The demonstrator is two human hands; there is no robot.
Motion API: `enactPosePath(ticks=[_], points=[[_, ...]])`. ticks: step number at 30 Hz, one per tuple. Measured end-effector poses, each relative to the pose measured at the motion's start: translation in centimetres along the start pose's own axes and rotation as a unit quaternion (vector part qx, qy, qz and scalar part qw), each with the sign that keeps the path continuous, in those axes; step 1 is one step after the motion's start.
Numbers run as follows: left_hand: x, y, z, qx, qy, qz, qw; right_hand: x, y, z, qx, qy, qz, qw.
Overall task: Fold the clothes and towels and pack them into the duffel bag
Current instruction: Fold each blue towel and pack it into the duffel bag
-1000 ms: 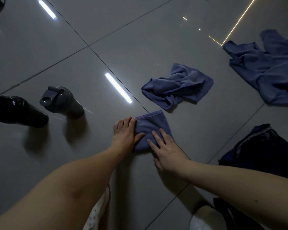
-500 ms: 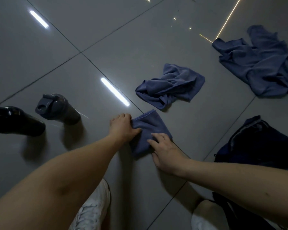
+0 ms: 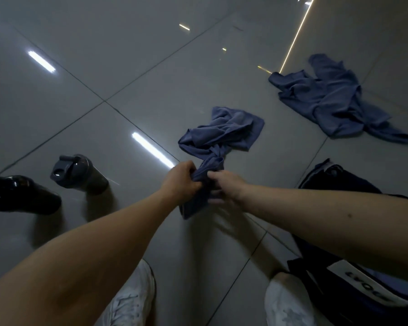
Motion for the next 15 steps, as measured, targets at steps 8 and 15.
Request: enactPosePath(ticks=[8, 15], points=[[2.8, -5.5, -10.9, -0.095, -0.036, -0.030, 0.994, 3.5, -10.1, 7.7, 0.013, 0.104, -0.001, 0.994], [2.9, -9.6, -19.3, -0.261, -0.054, -0.014, 0.964, 9.5, -15.8, 8.3, 0.046, 0.110, -0.083, 0.989]])
Point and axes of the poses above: each hand's wrist, its own y-axis towards the middle knuckle, its own x-axis out of the back of the hand, z = x × y, the point moved 4 cm from there along y, towards the middle knuckle, and after that the axes turned 3 degrees about x, right-handed, at the moved point
